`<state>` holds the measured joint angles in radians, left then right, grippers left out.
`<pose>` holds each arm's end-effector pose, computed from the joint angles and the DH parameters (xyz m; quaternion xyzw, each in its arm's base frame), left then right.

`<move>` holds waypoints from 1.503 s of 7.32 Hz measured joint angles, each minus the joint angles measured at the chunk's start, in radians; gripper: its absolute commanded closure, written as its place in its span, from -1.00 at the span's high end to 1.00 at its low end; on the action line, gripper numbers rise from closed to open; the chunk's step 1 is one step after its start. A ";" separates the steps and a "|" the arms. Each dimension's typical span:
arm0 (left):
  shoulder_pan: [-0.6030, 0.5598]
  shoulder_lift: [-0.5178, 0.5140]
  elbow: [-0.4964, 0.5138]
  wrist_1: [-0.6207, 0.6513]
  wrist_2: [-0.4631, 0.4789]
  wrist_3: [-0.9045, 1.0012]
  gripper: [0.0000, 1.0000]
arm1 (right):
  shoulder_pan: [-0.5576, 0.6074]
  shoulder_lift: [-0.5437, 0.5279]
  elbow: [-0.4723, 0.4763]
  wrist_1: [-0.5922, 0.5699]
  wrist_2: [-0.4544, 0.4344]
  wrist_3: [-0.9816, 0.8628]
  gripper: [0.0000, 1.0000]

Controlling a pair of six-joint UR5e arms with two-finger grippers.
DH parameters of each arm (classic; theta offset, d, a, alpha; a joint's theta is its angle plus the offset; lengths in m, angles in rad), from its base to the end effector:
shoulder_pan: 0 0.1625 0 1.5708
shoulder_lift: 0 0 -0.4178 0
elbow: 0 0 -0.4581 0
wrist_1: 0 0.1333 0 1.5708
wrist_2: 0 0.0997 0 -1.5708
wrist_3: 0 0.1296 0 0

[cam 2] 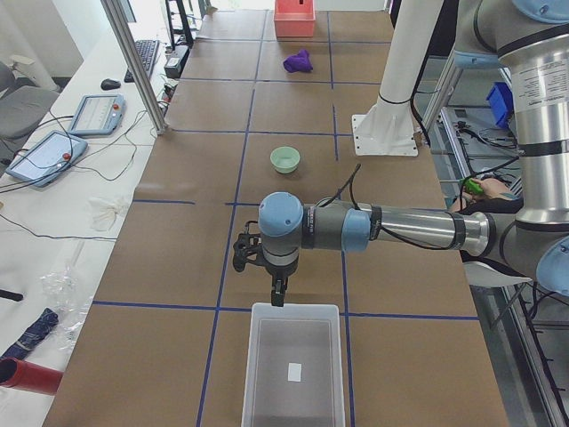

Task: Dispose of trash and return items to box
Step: 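Move the left gripper toward the yellow cup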

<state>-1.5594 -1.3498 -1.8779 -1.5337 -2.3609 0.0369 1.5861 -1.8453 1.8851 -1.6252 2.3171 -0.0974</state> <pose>-0.0359 -0.4693 0.6170 0.0275 0.3844 0.0317 0.9222 0.0521 -0.4420 0.6430 0.0137 -0.3643 -0.0356 0.9305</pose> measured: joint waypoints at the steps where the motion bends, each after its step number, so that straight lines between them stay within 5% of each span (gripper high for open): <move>1: 0.001 -0.002 -0.005 -0.001 0.000 0.001 1.00 | 0.000 0.001 0.001 0.000 0.000 0.000 1.00; 5: 0.003 -0.031 -0.036 -0.007 0.002 0.005 1.00 | -0.001 0.009 0.030 0.025 -0.001 0.005 1.00; 9: 0.004 -0.164 -0.031 -0.026 -0.006 0.000 1.00 | -0.001 0.039 0.032 0.154 0.003 0.014 1.00; 11: 0.005 -0.213 -0.021 -0.185 -0.007 0.000 1.00 | -0.002 0.043 0.022 0.180 0.040 0.013 1.00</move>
<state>-1.5544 -1.5632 -1.8994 -1.7191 -2.3675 0.0374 1.5846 -1.8027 1.9072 -1.4452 2.3573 -0.0839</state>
